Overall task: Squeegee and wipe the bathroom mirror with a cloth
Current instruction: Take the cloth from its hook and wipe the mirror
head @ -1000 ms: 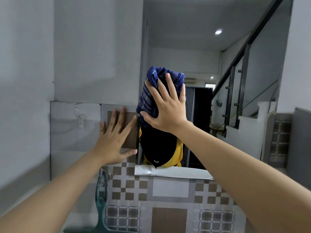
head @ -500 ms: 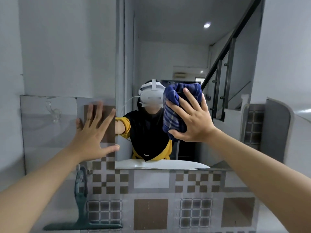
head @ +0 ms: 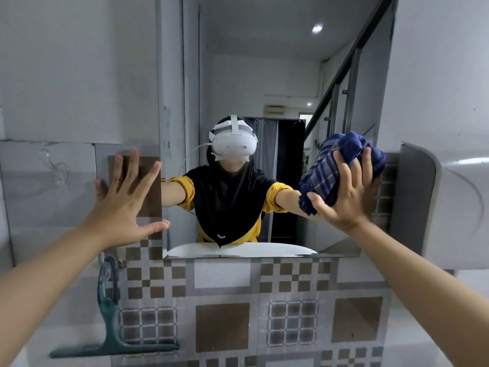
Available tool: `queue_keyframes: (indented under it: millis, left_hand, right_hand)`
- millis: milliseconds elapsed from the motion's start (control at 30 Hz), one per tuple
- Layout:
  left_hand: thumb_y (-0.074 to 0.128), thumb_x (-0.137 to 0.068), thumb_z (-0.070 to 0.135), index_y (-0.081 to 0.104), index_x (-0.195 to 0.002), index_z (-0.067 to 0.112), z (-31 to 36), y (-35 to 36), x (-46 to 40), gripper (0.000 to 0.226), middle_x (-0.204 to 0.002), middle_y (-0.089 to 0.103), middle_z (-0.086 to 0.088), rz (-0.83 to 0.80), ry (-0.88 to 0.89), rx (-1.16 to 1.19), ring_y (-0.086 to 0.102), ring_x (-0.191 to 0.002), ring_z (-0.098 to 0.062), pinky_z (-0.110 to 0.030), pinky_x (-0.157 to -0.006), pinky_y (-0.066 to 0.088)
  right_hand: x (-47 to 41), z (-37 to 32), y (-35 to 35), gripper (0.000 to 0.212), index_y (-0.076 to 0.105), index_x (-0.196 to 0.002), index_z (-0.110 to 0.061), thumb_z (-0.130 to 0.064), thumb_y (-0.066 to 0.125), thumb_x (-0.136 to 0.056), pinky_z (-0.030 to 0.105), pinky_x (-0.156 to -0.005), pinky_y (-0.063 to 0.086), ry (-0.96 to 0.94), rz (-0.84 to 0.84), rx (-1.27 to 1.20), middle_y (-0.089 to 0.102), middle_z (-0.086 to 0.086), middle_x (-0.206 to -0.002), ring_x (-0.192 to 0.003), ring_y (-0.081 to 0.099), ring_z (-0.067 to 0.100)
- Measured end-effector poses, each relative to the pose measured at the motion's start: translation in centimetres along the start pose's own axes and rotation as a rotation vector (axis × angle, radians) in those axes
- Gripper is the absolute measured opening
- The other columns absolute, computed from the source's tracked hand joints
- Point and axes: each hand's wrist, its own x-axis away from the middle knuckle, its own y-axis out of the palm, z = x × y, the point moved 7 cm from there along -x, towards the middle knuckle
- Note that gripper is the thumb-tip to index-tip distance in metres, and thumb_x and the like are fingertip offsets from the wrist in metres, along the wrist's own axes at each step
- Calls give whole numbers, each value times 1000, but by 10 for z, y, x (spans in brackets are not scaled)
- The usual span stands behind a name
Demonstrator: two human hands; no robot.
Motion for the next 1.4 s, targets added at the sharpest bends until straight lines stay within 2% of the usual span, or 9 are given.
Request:
queue_keyframes:
  millis: [100, 200, 333, 533, 733, 900, 1000, 1167, 1400]
  left_hand:
    - [53, -56, 75, -23, -141, 43, 0, 0, 0, 118, -150, -39, 4, -1, 4, 2, -37, -137, -28, -74, -103, 3]
    - [50, -56, 76, -23, -141, 43, 1, 0, 0, 117, -150, -40, 3, -5, 5, -7, -39, -135, -26, -73, -102, 2]
    - [49, -57, 77, -24, -141, 41, 2, -2, 0, 117, -149, -41, 1, -15, 5, -21, -41, -133, -26, -73, -102, 2]
    - [58, -67, 71, -30, -138, 41, 6, -2, 0, 118, -146, -44, -2, -33, 18, -26, -38, -135, -33, -71, -104, 0]
    - [56, -76, 63, -16, -146, 36, 6, 10, 17, 104, -150, -38, -6, -10, 49, 50, -34, -137, -33, -69, -105, 3]
    - [58, -76, 62, -14, -146, 37, 0, 26, 26, 104, -148, -40, -1, 14, 52, 94, -39, -135, -24, -59, -106, -8]
    - [58, -74, 66, -23, -141, 41, -3, 34, 27, 108, -141, -50, 5, 1, 72, 92, -45, -131, -20, -54, -103, -16]
    - [59, -73, 65, -26, -139, 44, -6, 39, 26, 110, -138, -53, 6, -13, 97, 107, -46, -131, -20, -51, -102, -22]
    - [57, -73, 67, -16, -144, 41, -7, 37, 29, 105, -145, -45, 4, 51, 107, 96, -40, -135, -21, -52, -106, -16]
  right_hand:
    - [19, 2, 2, 90, 25, -147, -18, -63, 50, -73, 52, -115, 13, 222, -42, 46, 30, 11, -150, -147, 6, 34]
    - [35, -8, 7, 91, 16, -149, -22, -65, 44, -74, 61, -112, 13, 392, -87, 98, 23, 14, -155, -148, 2, 29]
    - [46, -39, 17, 91, 14, -149, -20, -66, 43, -75, 68, -110, 16, 420, -126, 120, 25, 15, -152, -146, 3, 29]
    - [44, -108, 39, 88, 28, -145, -18, -66, 45, -73, 74, -103, 22, 328, -109, 120, 31, 9, -143, -143, 15, 34]
    - [18, -162, 61, 87, 28, -145, -22, -67, 45, -72, 74, -105, 17, 322, -89, 108, 44, 15, -144, -143, 15, 33]
    - [1, -195, 74, 88, 21, -147, -26, -67, 45, -73, 72, -107, 10, 268, -119, 92, 39, 12, -150, -144, 9, 31]
    - [-3, -212, 82, 88, 23, -147, -26, -68, 47, -73, 70, -108, 8, 217, -148, 92, 38, 10, -151, -145, 10, 32]
    - [-1, -238, 90, 85, 30, -145, -27, -66, 54, -73, 66, -110, 11, -2, -165, 138, 43, 7, -148, -145, 19, 34]
    - [25, -229, 86, 79, 48, -138, -26, -68, 57, -71, 64, -108, 25, -288, -137, 193, 58, 7, -136, -140, 31, 33]
